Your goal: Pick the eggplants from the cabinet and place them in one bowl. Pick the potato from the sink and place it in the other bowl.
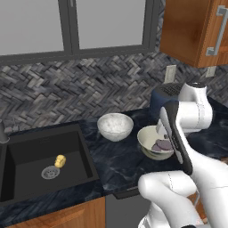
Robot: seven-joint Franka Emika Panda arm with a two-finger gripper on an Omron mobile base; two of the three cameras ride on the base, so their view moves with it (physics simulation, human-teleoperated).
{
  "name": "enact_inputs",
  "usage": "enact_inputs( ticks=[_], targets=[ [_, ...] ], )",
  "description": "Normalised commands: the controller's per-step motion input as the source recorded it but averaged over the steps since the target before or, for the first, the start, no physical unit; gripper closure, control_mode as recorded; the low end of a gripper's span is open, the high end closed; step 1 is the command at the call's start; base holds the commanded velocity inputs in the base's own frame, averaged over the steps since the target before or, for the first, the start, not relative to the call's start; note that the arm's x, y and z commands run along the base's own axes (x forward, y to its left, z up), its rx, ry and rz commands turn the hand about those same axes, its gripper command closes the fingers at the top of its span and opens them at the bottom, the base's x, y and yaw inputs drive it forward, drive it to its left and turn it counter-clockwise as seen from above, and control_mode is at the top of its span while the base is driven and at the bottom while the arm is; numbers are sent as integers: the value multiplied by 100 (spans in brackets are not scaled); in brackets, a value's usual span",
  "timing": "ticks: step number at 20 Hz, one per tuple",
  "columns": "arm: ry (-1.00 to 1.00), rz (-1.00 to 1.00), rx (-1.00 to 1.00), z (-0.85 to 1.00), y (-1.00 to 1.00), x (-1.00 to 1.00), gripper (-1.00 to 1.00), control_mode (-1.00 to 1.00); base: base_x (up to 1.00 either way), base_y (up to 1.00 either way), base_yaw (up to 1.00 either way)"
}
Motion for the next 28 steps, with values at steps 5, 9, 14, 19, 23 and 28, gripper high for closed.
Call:
enact_inputs(
  ticks=[5, 9, 14, 19, 23, 28],
  targets=[
    [-1, 6, 0, 22, 11, -74, -100, -100, 0, 0, 0],
    [0, 1, 0, 0, 11, -8, -100, -100, 0, 0, 0],
    [0, 0, 0, 0, 0, 0, -100, -100, 0, 0, 0],
    [0, 0, 0, 0, 0, 0, -100, -100, 0, 0, 0],
    [0, 0, 0, 0, 0, -1, -100, 100, -24, 2, 0],
    [0, 0, 0, 0, 0, 0, -100, 100, -45, 32, 2]
  ],
)
